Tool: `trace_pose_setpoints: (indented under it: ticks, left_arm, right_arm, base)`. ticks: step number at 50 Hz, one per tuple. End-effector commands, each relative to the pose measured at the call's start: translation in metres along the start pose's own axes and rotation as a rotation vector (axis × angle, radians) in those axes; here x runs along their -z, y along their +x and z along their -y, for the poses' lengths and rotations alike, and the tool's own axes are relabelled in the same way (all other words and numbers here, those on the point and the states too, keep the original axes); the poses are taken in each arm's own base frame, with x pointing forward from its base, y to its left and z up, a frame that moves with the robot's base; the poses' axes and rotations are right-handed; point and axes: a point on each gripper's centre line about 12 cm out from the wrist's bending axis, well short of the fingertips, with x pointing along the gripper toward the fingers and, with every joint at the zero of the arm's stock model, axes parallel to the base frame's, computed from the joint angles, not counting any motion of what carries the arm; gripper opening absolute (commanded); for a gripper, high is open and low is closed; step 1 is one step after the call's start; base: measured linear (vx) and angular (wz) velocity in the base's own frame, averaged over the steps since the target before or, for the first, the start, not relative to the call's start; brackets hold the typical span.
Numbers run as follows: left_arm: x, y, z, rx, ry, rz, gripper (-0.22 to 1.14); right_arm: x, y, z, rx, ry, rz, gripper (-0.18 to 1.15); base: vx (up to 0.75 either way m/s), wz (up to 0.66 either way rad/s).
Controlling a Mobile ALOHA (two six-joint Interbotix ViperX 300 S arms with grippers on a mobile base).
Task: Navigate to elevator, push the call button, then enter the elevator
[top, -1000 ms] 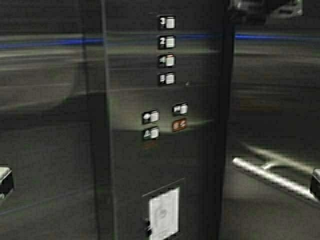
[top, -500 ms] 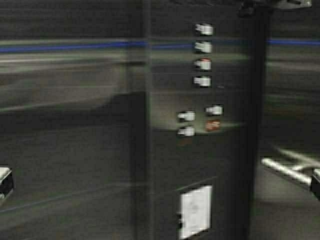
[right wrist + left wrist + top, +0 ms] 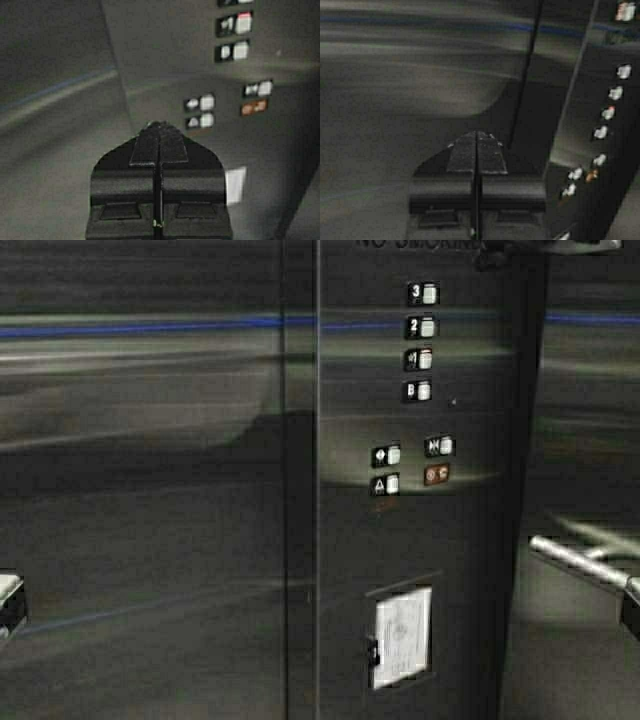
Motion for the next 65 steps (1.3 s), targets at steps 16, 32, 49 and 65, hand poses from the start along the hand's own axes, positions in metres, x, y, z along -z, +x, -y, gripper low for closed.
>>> trace_pose_setpoints:
  ticks: [16, 32, 49, 65]
  left_arm:
    - [-0.004, 0.003, 0.000, 0.000, -0.001, 0.008, 0.03]
    - [-0.001, 0.005, 0.000, -0.002, -0.003, -0.004, 0.03]
    - [0.000, 0.009, 0.000, -0.001, -0.005, -0.001, 0.03]
    - [0.002, 0.008, 0.000, -0.002, -0.011, -0.007, 0.03]
  right_arm:
    - [-0.004, 0.029, -0.003, -0.042, 0.001, 0.053, 0.05]
    - [-0.004, 0.028, -0.003, -0.044, 0.002, 0.057, 0.05]
    - [-0.001, 0.028, -0.004, -0.045, 0.001, 0.049, 0.05]
    - [-0.001, 0.028, -0.004, -0.045, 0.002, 0.049, 0.05]
  base:
    - [-0.17, 0.15]
    - [-0.12, 0.36]
    - [-0.15, 0.41]
    - [-0.16, 0.18]
